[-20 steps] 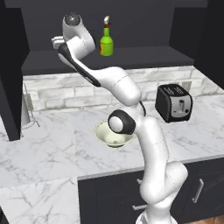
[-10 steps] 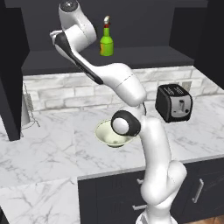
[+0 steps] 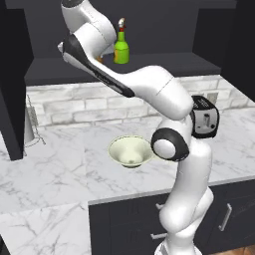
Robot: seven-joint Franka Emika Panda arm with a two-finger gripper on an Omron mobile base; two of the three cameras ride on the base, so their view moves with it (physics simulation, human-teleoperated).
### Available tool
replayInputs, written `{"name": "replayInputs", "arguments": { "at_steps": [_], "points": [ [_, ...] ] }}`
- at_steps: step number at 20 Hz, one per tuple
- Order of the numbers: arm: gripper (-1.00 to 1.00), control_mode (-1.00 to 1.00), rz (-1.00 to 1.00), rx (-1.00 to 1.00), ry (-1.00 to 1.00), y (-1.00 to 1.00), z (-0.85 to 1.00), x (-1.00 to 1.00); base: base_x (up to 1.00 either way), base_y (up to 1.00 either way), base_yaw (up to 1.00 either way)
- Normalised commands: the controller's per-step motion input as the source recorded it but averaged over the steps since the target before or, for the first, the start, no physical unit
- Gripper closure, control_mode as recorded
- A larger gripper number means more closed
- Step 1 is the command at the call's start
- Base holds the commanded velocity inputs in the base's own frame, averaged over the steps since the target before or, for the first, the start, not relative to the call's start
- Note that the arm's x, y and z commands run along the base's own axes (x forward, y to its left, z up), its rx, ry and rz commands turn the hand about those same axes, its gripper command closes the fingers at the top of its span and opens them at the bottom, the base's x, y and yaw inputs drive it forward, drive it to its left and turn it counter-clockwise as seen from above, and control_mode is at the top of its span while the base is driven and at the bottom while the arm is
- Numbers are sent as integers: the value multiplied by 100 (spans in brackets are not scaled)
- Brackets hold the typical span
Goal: Pick the potato from the cabinet and place it in the bowl. Then pick the bowl and place it in the sink. Then turn on the sink facuet.
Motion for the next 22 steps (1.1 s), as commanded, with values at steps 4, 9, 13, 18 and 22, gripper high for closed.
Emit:
{"name": "replayInputs", "arguments": {
  "at_steps": [4,9,13,18,22],
  "points": [
    [100,-100,0,0,5,-45,-72,-100,0,0,0],
    [100,-100,0,0,8,-53,-88,-100,0,0,0],
    [100,-100,0,0,16,-64,-98,-85,0,0,0],
    [100,-100,0,8,32,-58,-100,20,0,0,0],
    [100,-100,0,17,22,-31,-83,79,0,0,0]
  ]
}}
